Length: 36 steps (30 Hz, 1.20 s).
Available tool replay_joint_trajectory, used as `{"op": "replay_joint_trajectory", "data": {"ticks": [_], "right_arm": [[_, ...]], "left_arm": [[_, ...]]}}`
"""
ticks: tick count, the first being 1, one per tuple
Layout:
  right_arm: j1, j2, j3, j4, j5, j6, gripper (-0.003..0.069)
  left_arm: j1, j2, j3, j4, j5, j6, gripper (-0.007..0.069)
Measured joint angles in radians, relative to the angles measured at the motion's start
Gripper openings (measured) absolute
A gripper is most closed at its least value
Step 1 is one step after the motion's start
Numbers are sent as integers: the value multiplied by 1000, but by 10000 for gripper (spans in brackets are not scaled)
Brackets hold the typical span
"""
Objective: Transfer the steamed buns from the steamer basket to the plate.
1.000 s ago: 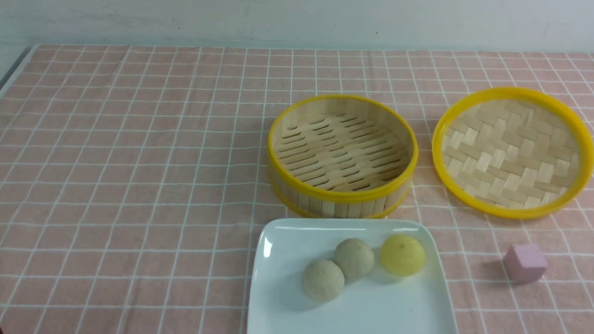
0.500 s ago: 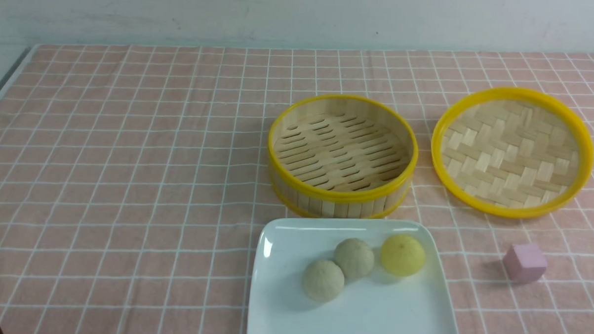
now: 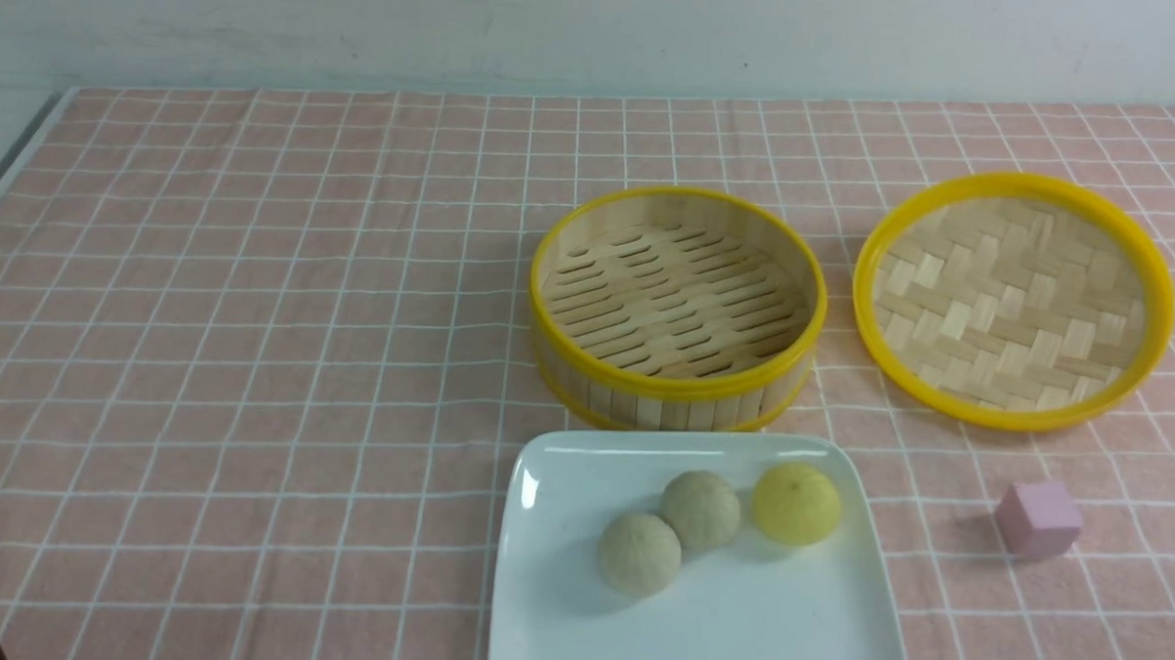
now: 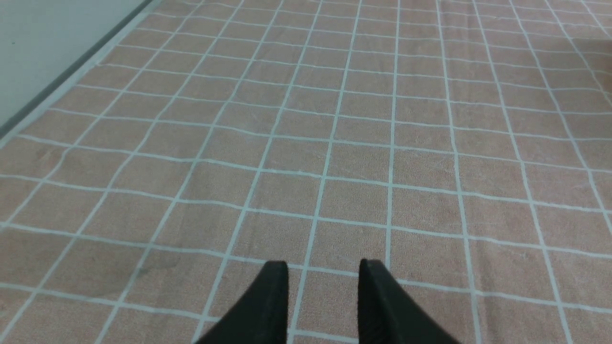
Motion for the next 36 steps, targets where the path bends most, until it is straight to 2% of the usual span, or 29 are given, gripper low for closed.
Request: {"op": "replay_joint_trajectory", "data": {"ticks": [10, 24, 27, 33, 36], "right_arm": [[0, 0, 3, 10, 39, -27, 239], [-4, -1, 23, -15, -15, -27, 239], [-37, -16, 23, -17, -14, -27, 239], [-197, -60, 23, -8, -7, -27, 239], [-240, -62, 22, -4, 0, -27, 239]], "left_arm": [[0, 0, 0, 0, 0, 0, 239], [0, 0, 0, 0, 0, 0, 239], [0, -1, 0, 0, 0, 0, 239], [0, -1, 0, 0, 0, 0, 239], [0, -1, 0, 0, 0, 0, 239]]}}
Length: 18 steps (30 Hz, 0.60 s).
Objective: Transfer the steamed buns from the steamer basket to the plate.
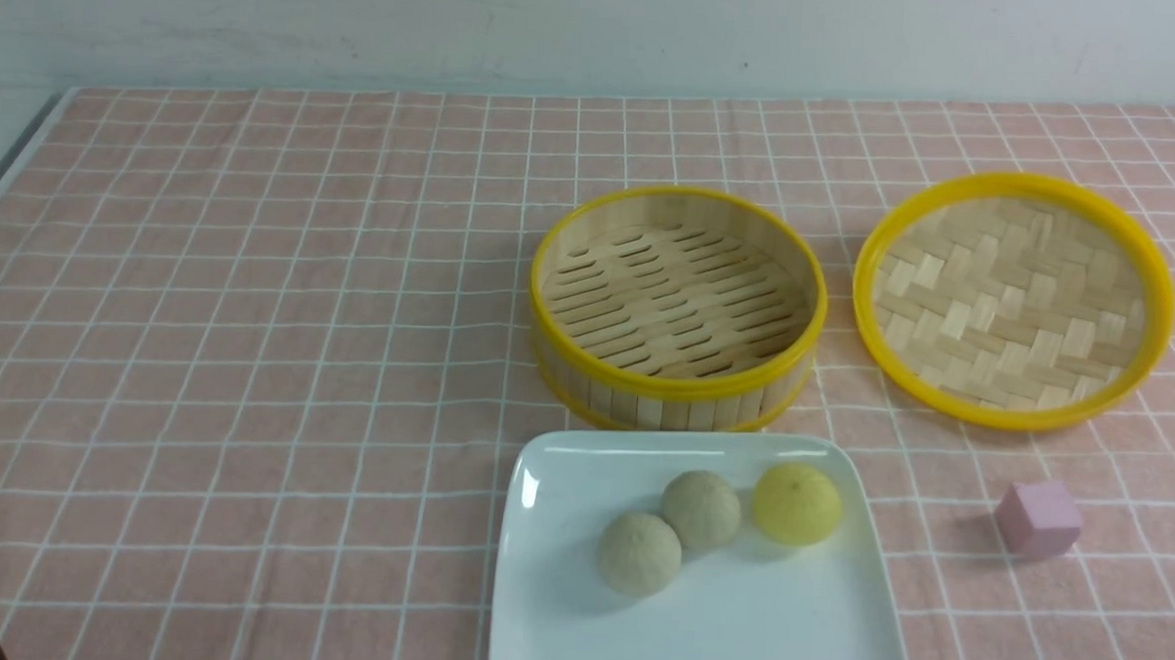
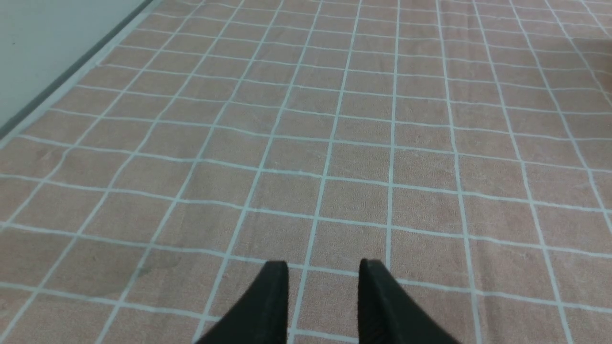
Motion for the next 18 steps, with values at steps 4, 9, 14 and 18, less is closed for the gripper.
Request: {"op": "replay_joint_trajectory", "data": {"ticks": [4, 9, 14, 18], "right_arm": [[-16, 0, -1, 3, 4, 0, 239], [-16, 0, -1, 4, 6, 0, 239], [-16, 0, -1, 10, 6, 0, 239], [-16, 0, -1, 10, 6, 0, 239]], "left_arm": [[0, 0, 0, 0, 0, 0, 239], [0, 0, 0, 0, 0, 0, 239], [0, 0, 0, 0, 0, 0, 239], [0, 0, 0, 0, 0, 0, 239]]}}
